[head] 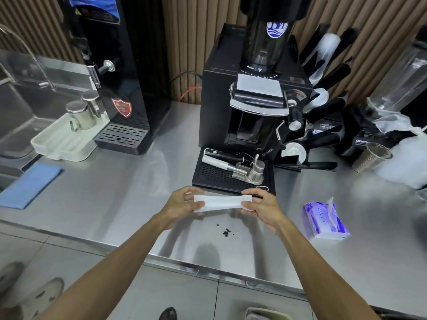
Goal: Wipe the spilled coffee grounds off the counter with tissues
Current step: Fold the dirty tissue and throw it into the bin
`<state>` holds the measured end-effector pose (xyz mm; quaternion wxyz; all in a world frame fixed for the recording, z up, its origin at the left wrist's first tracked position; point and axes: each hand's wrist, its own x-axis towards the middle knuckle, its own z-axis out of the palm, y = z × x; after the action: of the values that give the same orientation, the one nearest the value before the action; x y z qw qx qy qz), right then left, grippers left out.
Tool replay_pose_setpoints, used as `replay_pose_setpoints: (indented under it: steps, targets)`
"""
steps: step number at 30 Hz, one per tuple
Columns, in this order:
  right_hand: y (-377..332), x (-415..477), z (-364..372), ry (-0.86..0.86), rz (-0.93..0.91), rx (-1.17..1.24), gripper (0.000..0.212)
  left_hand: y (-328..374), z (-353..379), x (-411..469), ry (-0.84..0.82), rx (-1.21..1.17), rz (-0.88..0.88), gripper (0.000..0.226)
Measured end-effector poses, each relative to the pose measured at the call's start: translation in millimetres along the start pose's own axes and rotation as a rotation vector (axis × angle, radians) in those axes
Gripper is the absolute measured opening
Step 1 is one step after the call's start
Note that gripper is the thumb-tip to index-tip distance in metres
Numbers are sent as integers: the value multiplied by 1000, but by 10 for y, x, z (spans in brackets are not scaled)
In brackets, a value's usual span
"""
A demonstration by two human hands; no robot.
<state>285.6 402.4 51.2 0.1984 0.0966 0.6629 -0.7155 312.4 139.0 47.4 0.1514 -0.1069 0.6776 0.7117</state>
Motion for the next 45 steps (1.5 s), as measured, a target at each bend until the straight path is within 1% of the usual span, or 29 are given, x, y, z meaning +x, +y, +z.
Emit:
replay_pose_setpoints:
  steps: [3, 5, 7, 10, 13, 15, 18, 21, 23, 26, 29, 31, 32, 34, 35, 36, 38, 40, 42, 45]
  targets:
    - [72, 21, 15, 48, 16, 29, 17, -82, -46, 65, -17, -28, -25, 20]
    - [104, 15, 27, 77, 39, 63, 14, -136, -57, 116, -9, -44, -45, 16]
    - [126, 0, 39, 99, 80, 94, 16, -172, -44, 151, -4, -55, -72, 17]
    - [141, -29, 41, 80, 95, 155, 15, -192, -15, 180, -29, -75, -119, 18]
    - [165, -68, 30, 31, 82, 112, 24, -217, -15, 196, -43, -64, -133, 29]
    - [178, -94, 26, 11, 71, 37, 29, -233, -21, 202, -13, 54, -111, 26]
    - [198, -92, 17, 42, 60, -62, 30, -254, -21, 210, 3, 201, -82, 21]
    - [236, -42, -19, 78, 19, -270, 23, -267, -9, 245, 26, 337, -16, 16]
    - [259, -9, -20, 108, -38, -449, 15, -283, 9, 278, 40, 474, 74, 12]
    - [328, 68, 41, 152, -203, -671, 10, -319, 55, 311, 37, 711, 261, 14]
    - [406, 164, 114, 220, -350, -844, 10, -331, 83, 315, 46, 841, 437, 18]
    - [422, 236, 146, 316, -478, -978, 11, -367, 85, 358, 75, 902, 491, 20]
    - [419, 272, 161, 349, -549, -1042, 11, -369, 90, 375, 91, 925, 488, 20]
    - [447, 357, 174, 349, -657, -1176, 13, -350, 105, 388, 98, 975, 462, 16]
    - [472, 396, 178, 318, -672, -1241, 16, -362, 125, 407, 70, 1041, 468, 15]
    - [500, 426, 185, 279, -644, -1303, 18, -379, 142, 428, 43, 1131, 483, 17]
    - [561, 460, 207, 249, -560, -1383, 20, -429, 152, 417, 33, 1215, 498, 23]
    - [639, 466, 212, 265, -544, -1397, 19, -443, 122, 410, 30, 1285, 543, 20]
    - [665, 408, 222, 267, -559, -1401, 18, -531, 41, 436, 44, 1354, 645, 23]
    - [773, 252, 142, 172, -514, -1424, 16, -621, 52, 282, 20, 1394, 731, 21]
